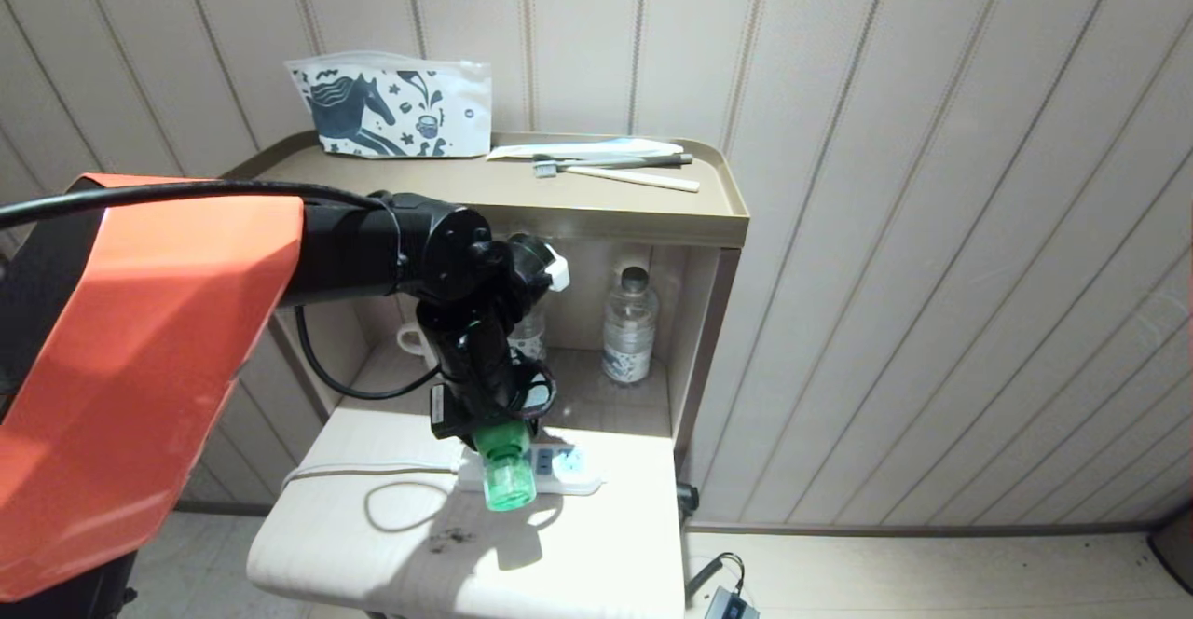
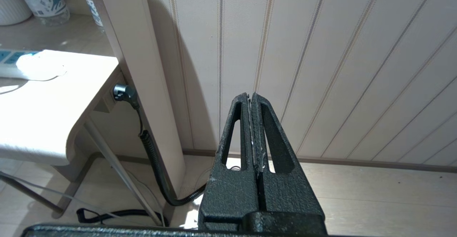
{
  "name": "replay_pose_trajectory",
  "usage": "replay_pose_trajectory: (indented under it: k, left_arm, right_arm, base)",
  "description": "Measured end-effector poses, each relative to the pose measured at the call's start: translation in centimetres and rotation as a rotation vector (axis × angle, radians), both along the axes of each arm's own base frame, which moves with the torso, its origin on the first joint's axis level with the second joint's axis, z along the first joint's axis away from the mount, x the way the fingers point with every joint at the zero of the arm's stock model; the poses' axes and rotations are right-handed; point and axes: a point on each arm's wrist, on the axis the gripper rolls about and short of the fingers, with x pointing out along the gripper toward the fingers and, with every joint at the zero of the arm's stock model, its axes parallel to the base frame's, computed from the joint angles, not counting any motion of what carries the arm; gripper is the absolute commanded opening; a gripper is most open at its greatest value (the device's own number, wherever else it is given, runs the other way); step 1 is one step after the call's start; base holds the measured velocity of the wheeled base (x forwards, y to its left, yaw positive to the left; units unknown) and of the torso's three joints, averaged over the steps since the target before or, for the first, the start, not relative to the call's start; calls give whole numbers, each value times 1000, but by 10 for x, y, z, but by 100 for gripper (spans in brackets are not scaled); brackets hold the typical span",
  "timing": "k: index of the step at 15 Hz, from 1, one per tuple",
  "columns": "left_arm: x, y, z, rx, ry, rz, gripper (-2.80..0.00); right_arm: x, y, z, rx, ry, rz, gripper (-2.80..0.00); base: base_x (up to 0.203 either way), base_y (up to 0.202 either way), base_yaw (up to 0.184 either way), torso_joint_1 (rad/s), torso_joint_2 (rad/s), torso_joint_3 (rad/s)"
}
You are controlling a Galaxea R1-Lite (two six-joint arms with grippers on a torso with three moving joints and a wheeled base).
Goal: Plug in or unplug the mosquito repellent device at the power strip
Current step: Insert the plug into the socket
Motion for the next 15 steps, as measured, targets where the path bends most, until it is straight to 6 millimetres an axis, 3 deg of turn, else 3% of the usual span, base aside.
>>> replay_pose_trajectory:
  k: [5,15]
  left_arm:
    - [2,-2,-9,12,8,37,-280]
    - [-14,-9,-26,29,25,15,-280]
  right_arm:
    - [0,0,0,0,0,0,-280]
    - [0,0,0,0,0,0,-280]
  base:
    - [0,0,0,0,0,0]
    - [0,0,0,0,0,0]
